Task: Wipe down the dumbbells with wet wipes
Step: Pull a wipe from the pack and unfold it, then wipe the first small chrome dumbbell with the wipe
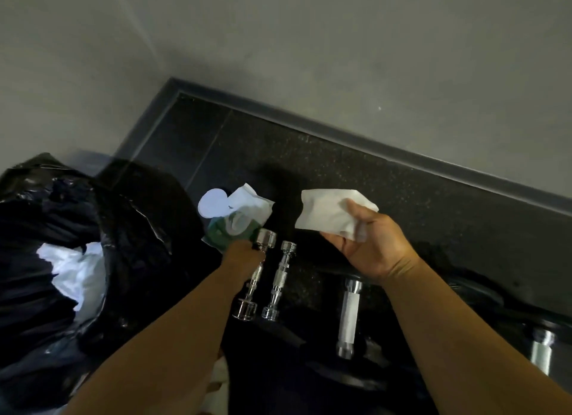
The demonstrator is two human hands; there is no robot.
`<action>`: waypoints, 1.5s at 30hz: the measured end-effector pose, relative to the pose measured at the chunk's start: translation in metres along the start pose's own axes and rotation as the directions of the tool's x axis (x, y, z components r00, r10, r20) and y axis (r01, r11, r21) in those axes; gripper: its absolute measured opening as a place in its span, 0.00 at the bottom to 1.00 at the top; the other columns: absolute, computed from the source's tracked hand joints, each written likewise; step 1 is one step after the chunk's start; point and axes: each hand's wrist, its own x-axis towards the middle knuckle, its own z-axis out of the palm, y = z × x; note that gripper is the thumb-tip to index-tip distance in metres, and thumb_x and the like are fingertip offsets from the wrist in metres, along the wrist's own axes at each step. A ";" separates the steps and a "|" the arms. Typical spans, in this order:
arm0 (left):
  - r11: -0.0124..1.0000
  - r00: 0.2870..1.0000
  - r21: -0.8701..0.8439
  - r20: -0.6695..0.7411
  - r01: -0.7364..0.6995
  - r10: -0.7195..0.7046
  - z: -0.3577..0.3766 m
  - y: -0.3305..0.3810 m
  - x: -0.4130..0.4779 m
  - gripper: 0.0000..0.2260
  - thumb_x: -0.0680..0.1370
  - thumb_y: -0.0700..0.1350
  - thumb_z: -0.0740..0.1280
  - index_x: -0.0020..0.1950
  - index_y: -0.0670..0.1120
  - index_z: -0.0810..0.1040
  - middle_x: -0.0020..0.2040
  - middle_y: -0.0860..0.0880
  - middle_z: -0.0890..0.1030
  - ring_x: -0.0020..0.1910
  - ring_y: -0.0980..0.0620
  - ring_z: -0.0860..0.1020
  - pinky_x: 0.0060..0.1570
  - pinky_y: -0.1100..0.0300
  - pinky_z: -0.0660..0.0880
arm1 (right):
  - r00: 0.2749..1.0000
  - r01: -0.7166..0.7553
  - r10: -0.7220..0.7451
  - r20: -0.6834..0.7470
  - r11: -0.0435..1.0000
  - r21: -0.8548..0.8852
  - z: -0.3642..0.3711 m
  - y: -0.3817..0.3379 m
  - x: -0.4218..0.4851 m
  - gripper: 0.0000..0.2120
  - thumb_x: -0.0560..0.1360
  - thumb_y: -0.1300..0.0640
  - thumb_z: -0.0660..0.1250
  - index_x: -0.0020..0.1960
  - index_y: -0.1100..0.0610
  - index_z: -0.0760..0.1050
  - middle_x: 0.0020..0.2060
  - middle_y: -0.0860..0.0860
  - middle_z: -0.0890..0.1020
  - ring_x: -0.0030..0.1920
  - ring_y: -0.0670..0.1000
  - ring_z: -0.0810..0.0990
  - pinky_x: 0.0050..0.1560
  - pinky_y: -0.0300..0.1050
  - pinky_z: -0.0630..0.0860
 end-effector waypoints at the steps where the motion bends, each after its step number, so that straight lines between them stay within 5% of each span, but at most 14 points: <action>1: 1.000 1.000 0.002 0.017 0.022 -0.022 0.006 -0.011 0.007 0.07 0.76 0.36 0.66 0.52 0.37 0.73 0.44 0.42 0.75 0.35 0.52 0.72 0.30 0.65 0.71 | 1.000 -0.005 0.005 0.002 1.000 -0.003 -0.002 0.002 0.004 0.15 0.77 0.60 0.63 0.63 0.64 0.72 0.47 0.59 0.84 0.47 0.56 0.83 0.49 0.53 0.81; 6: 0.989 0.994 0.099 -0.017 0.108 -0.107 0.027 -0.033 0.032 0.05 0.76 0.35 0.65 0.42 0.41 0.70 0.34 0.47 0.69 0.32 0.51 0.70 0.29 0.63 0.66 | 1.000 -0.012 0.012 0.011 1.000 -0.026 -0.009 0.004 0.019 0.17 0.77 0.60 0.62 0.66 0.63 0.71 0.51 0.58 0.82 0.54 0.57 0.80 0.56 0.54 0.77; 8: 0.977 0.992 0.176 0.000 0.122 -0.124 0.031 -0.038 0.040 0.07 0.77 0.38 0.64 0.39 0.42 0.70 0.34 0.48 0.68 0.40 0.45 0.74 0.30 0.63 0.64 | 1.000 -0.009 0.010 0.007 1.000 -0.025 -0.009 0.004 0.024 0.18 0.78 0.60 0.62 0.66 0.63 0.70 0.55 0.59 0.81 0.58 0.58 0.79 0.58 0.55 0.77; 11: 0.944 0.983 0.287 0.039 0.162 -0.180 0.035 -0.052 0.048 0.08 0.78 0.40 0.63 0.54 0.38 0.77 0.43 0.43 0.77 0.58 0.40 0.77 0.38 0.59 0.69 | 1.000 -0.007 0.007 -0.003 1.000 -0.021 -0.010 0.006 0.031 0.18 0.77 0.60 0.62 0.66 0.63 0.70 0.61 0.60 0.79 0.62 0.59 0.77 0.61 0.56 0.75; 14: 0.933 0.982 0.319 0.035 0.165 -0.186 0.038 -0.065 0.051 0.12 0.76 0.38 0.64 0.59 0.37 0.74 0.56 0.40 0.79 0.55 0.41 0.79 0.51 0.55 0.75 | 1.000 -0.004 0.003 -0.022 1.000 -0.023 -0.013 0.009 0.035 0.18 0.77 0.60 0.63 0.65 0.64 0.71 0.60 0.60 0.80 0.62 0.59 0.77 0.62 0.58 0.74; 17: 0.935 0.982 0.319 0.061 0.151 -0.179 0.043 -0.076 0.055 0.08 0.76 0.42 0.63 0.55 0.42 0.71 0.55 0.42 0.78 0.54 0.42 0.78 0.61 0.44 0.72 | 0.999 -0.006 0.005 -0.046 1.000 -0.025 -0.017 0.013 0.035 0.18 0.76 0.60 0.63 0.65 0.64 0.71 0.58 0.60 0.80 0.61 0.59 0.78 0.61 0.57 0.74; 19: 0.935 0.989 0.339 0.066 0.100 -0.130 0.043 -0.072 0.044 0.06 0.79 0.45 0.61 0.52 0.44 0.69 0.52 0.46 0.78 0.51 0.46 0.77 0.64 0.47 0.68 | 0.998 -0.003 0.001 -0.065 0.999 -0.032 -0.020 0.014 0.031 0.17 0.76 0.60 0.63 0.64 0.64 0.72 0.59 0.60 0.80 0.61 0.59 0.79 0.58 0.56 0.76; 25: 0.958 0.997 0.280 0.031 0.057 -0.069 0.033 -0.048 0.015 0.09 0.80 0.50 0.60 0.49 0.44 0.73 0.47 0.45 0.78 0.47 0.45 0.78 0.60 0.48 0.70 | 0.993 0.032 -0.034 -0.109 0.999 -0.020 -0.023 0.020 0.003 0.14 0.76 0.60 0.63 0.60 0.63 0.74 0.53 0.59 0.84 0.53 0.56 0.83 0.53 0.54 0.80; 28: 0.998 0.999 0.051 0.038 0.028 -0.030 0.023 -0.031 -0.011 0.11 0.80 0.47 0.62 0.45 0.40 0.74 0.41 0.43 0.78 0.38 0.48 0.78 0.41 0.56 0.77 | 0.982 0.057 -0.062 -0.179 0.998 -0.036 -0.019 0.018 -0.023 0.10 0.76 0.60 0.64 0.56 0.62 0.75 0.49 0.57 0.84 0.50 0.55 0.83 0.52 0.52 0.79; 31: 0.997 0.999 -0.069 0.024 -0.022 0.024 0.014 -0.010 -0.048 0.11 0.80 0.43 0.62 0.39 0.41 0.70 0.34 0.47 0.71 0.31 0.54 0.69 0.28 0.63 0.67 | 0.963 0.086 -0.103 -0.249 0.993 -0.079 -0.010 0.012 -0.055 0.05 0.77 0.61 0.64 0.51 0.60 0.75 0.48 0.57 0.82 0.50 0.55 0.81 0.53 0.53 0.77; 36: 0.972 0.987 -0.182 0.025 -0.151 0.158 0.001 0.032 -0.120 0.09 0.79 0.43 0.64 0.40 0.40 0.71 0.35 0.46 0.72 0.32 0.52 0.71 0.32 0.61 0.71 | 0.958 0.132 -0.182 -0.223 0.966 -0.221 0.006 0.003 -0.109 0.06 0.77 0.59 0.64 0.51 0.59 0.77 0.45 0.56 0.83 0.49 0.55 0.81 0.60 0.54 0.74; 40: 0.933 0.961 -0.262 0.061 -0.245 0.270 -0.003 0.062 -0.187 0.10 0.79 0.43 0.63 0.43 0.38 0.76 0.35 0.45 0.75 0.32 0.51 0.74 0.36 0.57 0.74 | 0.944 0.179 -0.244 -0.223 0.945 -0.275 0.027 -0.007 -0.156 0.09 0.77 0.58 0.64 0.56 0.59 0.75 0.48 0.57 0.81 0.49 0.55 0.80 0.54 0.51 0.77; 43: 0.898 0.938 -0.312 0.055 -0.309 0.342 -0.005 0.080 -0.237 0.10 0.79 0.42 0.63 0.45 0.36 0.78 0.36 0.44 0.76 0.29 0.53 0.73 0.27 0.66 0.72 | 0.934 0.206 -0.289 -0.211 0.917 -0.342 0.042 -0.015 -0.197 0.04 0.78 0.57 0.63 0.46 0.56 0.75 0.41 0.55 0.81 0.43 0.54 0.80 0.44 0.47 0.77; 45: 0.878 0.926 -0.335 0.038 -0.341 0.375 -0.005 0.089 -0.273 0.10 0.79 0.43 0.64 0.47 0.35 0.78 0.37 0.43 0.77 0.28 0.53 0.73 0.24 0.67 0.70 | 0.919 0.245 -0.346 -0.189 0.877 -0.412 0.049 -0.020 -0.225 0.06 0.79 0.55 0.63 0.44 0.54 0.74 0.43 0.57 0.81 0.48 0.58 0.81 0.52 0.55 0.78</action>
